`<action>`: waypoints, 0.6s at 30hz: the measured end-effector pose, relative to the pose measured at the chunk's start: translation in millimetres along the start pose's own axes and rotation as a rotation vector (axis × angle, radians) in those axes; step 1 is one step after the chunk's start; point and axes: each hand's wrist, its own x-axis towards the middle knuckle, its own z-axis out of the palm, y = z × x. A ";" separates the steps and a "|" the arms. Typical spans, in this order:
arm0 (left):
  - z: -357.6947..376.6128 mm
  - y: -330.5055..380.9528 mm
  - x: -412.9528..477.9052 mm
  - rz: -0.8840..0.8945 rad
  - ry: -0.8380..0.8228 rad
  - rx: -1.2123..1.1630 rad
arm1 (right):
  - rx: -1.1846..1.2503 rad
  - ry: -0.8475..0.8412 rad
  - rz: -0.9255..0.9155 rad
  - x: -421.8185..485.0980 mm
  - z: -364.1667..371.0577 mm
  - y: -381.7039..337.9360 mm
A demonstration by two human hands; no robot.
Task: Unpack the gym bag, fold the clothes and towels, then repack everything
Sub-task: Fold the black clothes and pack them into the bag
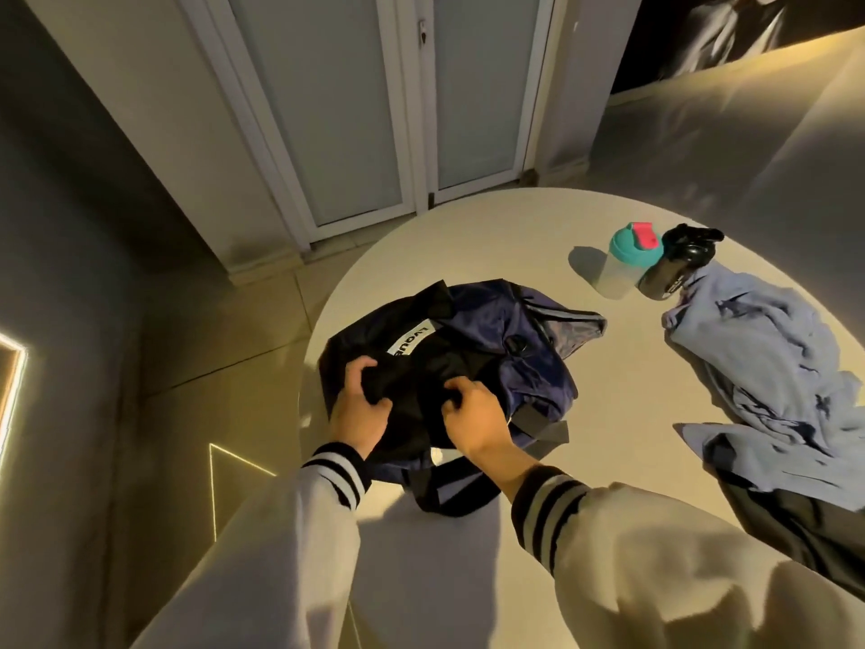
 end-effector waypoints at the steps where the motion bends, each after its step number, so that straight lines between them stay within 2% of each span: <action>1: 4.4 -2.1 7.6 -0.014 -0.051 0.020 | 0.020 0.021 0.006 5.5 1.2 -1.7; 6: 27.1 -2.8 36.8 -0.092 -0.241 -0.140 | 0.132 0.082 -0.118 20.0 11.1 2.3; 8: 32.9 -5.2 45.6 -0.074 -0.303 -0.036 | 0.107 0.041 -0.177 23.7 18.9 7.9; 10: 32.7 -10.7 49.7 -0.036 -0.219 0.171 | -0.030 -0.049 -0.201 30.4 28.1 12.3; 13: 25.9 -26.4 44.4 0.070 0.033 0.305 | -0.258 -0.213 -0.114 39.5 35.3 9.5; 16: 28.5 -48.7 41.3 0.153 0.072 0.574 | -0.336 -0.253 -0.047 46.9 37.9 5.8; 18: 31.0 -51.8 42.6 0.133 0.069 0.651 | -0.375 -0.248 -0.015 50.5 38.7 3.0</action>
